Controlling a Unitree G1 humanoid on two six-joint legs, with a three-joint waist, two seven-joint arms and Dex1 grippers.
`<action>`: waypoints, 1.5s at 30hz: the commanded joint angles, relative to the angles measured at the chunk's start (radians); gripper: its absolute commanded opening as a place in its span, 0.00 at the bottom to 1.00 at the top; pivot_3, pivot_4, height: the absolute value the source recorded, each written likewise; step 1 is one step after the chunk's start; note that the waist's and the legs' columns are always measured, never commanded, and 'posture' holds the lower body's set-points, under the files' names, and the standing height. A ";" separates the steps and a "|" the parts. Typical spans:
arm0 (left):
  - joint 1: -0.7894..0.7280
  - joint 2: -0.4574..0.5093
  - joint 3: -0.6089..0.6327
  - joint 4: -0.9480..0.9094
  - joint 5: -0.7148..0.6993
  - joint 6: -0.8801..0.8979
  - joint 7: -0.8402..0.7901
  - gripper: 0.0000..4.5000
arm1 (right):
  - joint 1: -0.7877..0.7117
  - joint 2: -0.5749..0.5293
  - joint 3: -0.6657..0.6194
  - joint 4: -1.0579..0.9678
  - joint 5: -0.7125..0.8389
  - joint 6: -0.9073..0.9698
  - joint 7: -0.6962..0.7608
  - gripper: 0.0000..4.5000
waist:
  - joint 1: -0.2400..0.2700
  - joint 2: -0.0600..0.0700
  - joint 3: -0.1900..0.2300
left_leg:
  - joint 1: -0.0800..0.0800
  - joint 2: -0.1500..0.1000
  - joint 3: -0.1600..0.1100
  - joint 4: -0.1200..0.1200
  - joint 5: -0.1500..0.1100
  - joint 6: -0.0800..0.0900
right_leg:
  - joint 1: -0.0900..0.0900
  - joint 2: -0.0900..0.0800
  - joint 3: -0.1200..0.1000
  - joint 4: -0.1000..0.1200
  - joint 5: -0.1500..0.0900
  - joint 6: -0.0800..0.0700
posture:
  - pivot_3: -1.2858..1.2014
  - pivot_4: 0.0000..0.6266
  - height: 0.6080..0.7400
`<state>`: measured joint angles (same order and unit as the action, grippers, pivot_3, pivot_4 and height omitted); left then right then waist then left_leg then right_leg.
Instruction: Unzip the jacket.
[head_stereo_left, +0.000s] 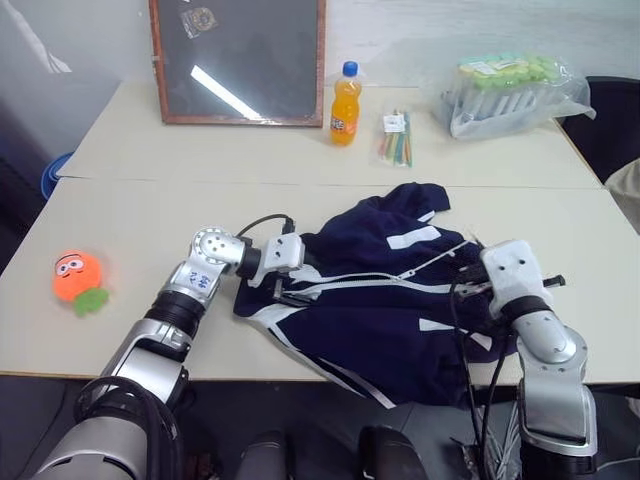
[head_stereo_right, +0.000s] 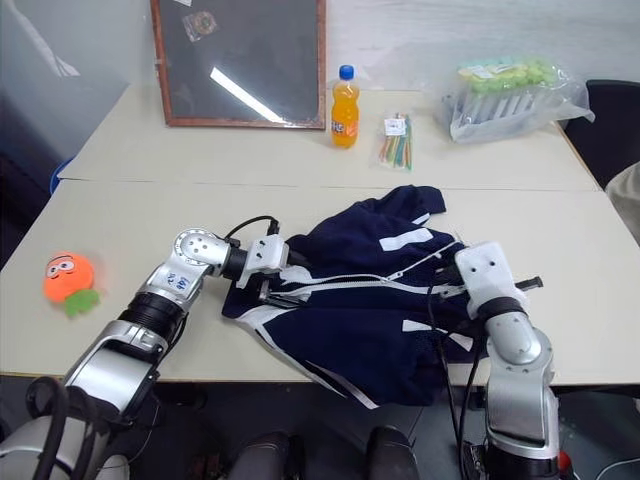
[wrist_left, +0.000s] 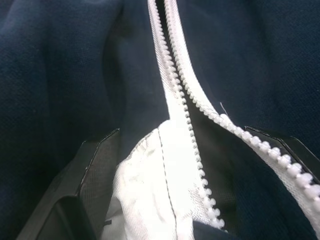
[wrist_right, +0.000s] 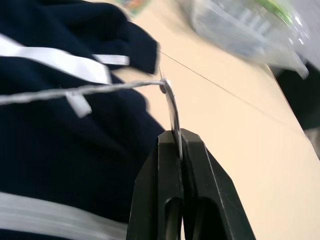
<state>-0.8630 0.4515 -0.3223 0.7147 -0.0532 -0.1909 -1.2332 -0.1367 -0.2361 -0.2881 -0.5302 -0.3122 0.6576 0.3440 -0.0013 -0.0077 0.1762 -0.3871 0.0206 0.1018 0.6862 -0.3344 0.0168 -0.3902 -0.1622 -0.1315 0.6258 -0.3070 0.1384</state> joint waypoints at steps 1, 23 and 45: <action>0.016 0.019 -0.014 0.050 0.067 0.002 0.009 0.91 | -0.025 -0.044 -0.128 -0.017 0.054 0.026 -0.038 0.02 | 0.000 0.000 0.000 | 0.000 0.000 0.000 0.000 0.000 0.000 | 0.000 0.000 0.000 0.000 0.000 0.000 | 0.52 0.24 1.00; 0.099 0.082 0.139 -0.246 -0.127 0.342 -0.050 0.91 | -0.117 -0.558 -0.090 0.495 0.360 -0.179 0.318 0.05 | -0.011 0.004 -0.002 | 0.001 0.001 0.003 -0.002 0.000 0.001 | -0.002 0.000 0.002 0.000 0.000 0.000 | 0.52 0.24 1.00; 0.431 0.785 0.611 -0.505 -0.346 0.615 -0.251 1.00 | -0.513 -1.144 0.046 1.201 0.633 -0.283 1.262 0.99 | -0.009 0.007 0.003 | 0.000 0.007 0.005 -0.003 0.000 0.001 | -0.003 0.000 0.002 -0.004 0.000 0.000 | 0.52 0.24 1.00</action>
